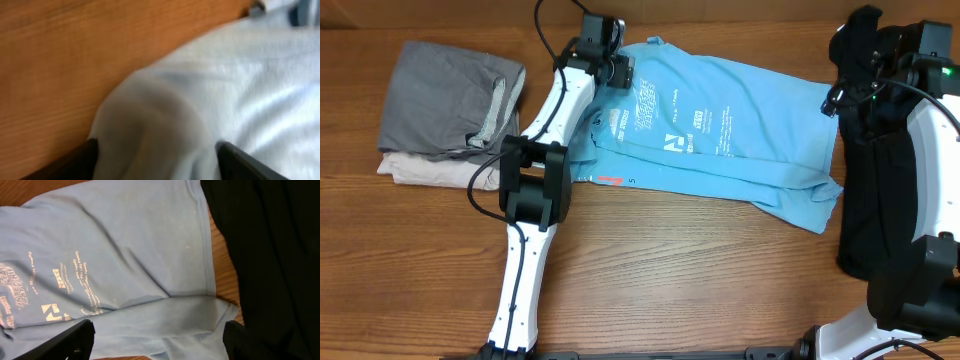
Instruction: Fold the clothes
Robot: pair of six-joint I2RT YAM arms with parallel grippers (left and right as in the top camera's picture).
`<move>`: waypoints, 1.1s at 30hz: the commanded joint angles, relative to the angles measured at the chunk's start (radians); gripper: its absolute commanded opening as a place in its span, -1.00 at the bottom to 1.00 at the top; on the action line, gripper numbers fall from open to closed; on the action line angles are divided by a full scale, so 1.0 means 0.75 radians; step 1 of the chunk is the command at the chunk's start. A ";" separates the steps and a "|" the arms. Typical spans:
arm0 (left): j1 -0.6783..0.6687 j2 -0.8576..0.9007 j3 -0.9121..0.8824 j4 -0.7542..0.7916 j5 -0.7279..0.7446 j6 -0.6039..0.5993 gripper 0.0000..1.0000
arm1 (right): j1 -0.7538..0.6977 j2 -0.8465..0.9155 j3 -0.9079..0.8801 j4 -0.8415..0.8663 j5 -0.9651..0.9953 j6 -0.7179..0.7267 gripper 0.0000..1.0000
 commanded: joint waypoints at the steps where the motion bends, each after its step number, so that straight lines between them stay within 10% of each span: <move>1: 0.000 0.056 -0.030 -0.204 -0.026 -0.047 0.63 | 0.001 -0.012 0.025 0.004 0.014 -0.007 0.74; 16: -0.003 0.054 0.792 -0.973 -0.020 -0.044 0.84 | 0.001 -0.012 0.025 0.005 0.013 -0.007 0.74; 22: -0.003 0.055 1.001 -0.740 -0.017 -0.045 0.86 | 0.002 -0.012 0.025 0.004 0.013 -0.006 0.74; 33: -0.004 0.069 0.559 -0.316 0.155 -0.043 0.70 | 0.001 -0.012 0.025 0.010 0.013 -0.007 0.74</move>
